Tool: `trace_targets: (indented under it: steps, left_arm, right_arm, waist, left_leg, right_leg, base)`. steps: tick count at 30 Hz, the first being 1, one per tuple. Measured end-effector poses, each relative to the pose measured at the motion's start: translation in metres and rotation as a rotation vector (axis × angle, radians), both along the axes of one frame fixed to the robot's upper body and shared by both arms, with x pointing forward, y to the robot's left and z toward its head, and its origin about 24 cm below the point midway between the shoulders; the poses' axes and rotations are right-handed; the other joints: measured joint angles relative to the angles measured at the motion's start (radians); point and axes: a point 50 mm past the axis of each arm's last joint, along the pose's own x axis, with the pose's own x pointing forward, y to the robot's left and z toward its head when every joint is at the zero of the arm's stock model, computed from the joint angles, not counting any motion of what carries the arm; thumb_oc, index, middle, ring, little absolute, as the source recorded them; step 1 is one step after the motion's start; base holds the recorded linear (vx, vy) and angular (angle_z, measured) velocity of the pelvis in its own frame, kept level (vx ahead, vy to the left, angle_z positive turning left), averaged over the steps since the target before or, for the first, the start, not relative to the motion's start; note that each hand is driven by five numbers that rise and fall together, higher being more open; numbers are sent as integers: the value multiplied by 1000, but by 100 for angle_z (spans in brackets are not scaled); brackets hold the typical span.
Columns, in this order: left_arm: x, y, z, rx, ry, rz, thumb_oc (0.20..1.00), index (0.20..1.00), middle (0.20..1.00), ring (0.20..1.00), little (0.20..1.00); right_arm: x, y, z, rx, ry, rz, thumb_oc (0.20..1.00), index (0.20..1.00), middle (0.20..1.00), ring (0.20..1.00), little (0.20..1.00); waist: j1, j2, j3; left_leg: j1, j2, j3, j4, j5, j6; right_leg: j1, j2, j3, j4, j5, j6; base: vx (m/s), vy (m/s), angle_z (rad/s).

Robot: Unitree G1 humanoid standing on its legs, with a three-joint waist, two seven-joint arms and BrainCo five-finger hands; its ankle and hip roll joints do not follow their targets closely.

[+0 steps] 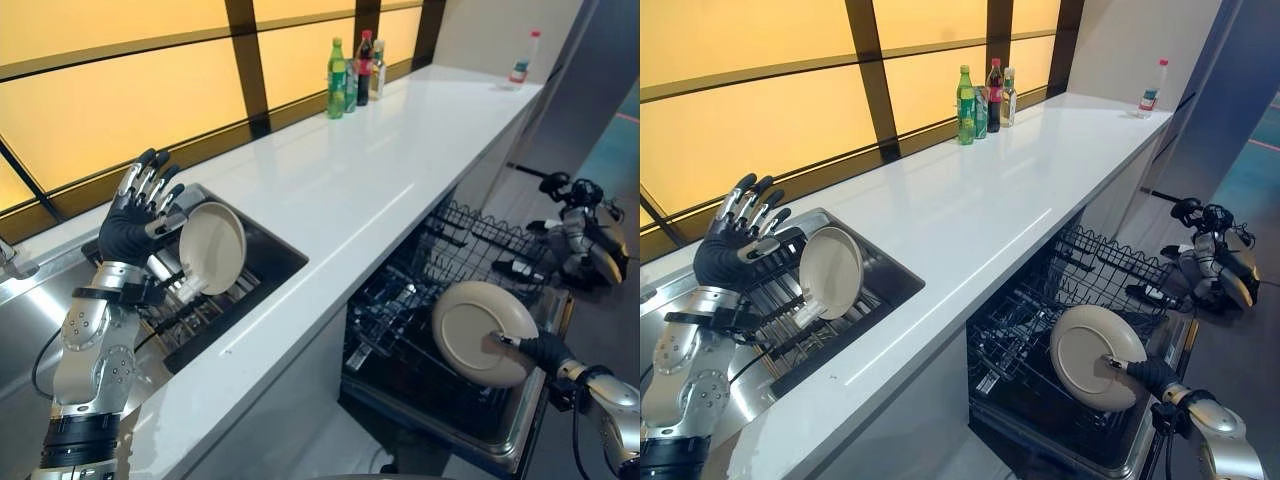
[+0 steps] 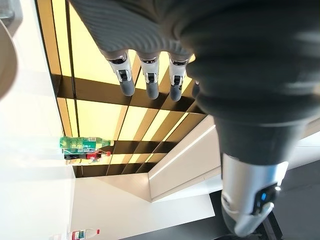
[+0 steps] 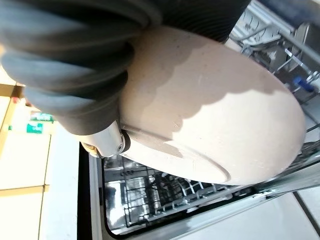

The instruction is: Pick up plates and place into dishwasher.

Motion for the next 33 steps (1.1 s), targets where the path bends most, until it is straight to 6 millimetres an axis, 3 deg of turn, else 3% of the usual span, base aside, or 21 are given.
trace_targets:
  steps: [7,12,18,24,33]
  left_arm:
    - [-1,4,-4,38,44,-9,1000,1000,1000,1000,1000]
    - [1,6,6,116,52,-21,1000,1000,1000,1000,1000]
    - [15,-8,28,171,7,-76,1000,1000,1000,1000,1000]
    - [27,-21,46,179,-44,-110,1000,1000,1000,1000,1000]
    - [43,-29,62,190,-72,-111,1000,1000,1000,1000,1000]
  right_arm:
    - [-7,-2,-13,-160,94,80,200,200,200,200,200]
    - [-11,-5,-24,-243,157,92,200,200,200,200,200]
    - [13,5,-27,-304,144,113,200,200,200,200,200]
    - [26,20,-32,-308,116,129,200,200,200,200,200]
    - [56,37,-15,-245,-24,125,200,200,200,200,200]
  waist:
    - [15,-20,-4]
    - [26,-21,26]
    - [55,-11,78]
    - [78,20,112]
    - [78,27,161]
  left_leg:
    - [-5,1,-3,11,0,-2]
    - [-58,5,-29,41,-5,-8]
    - [-147,10,-48,94,-8,-14]
    - [-195,17,-62,112,-12,-20]
    - [-249,21,-85,128,-13,-24]
  right_leg:
    - [1,-1,-2,0,0,0]
    - [-24,-1,-23,1,2,-3]
    - [-79,4,-36,1,22,-18]
    - [-111,9,-51,1,27,-25]
    - [-149,14,-72,1,29,-30]
  base:
    - [-16,-90,1]
    - [-71,-93,14]
    - [-114,-63,7]
    - [-107,-70,8]
    - [-47,-29,5]
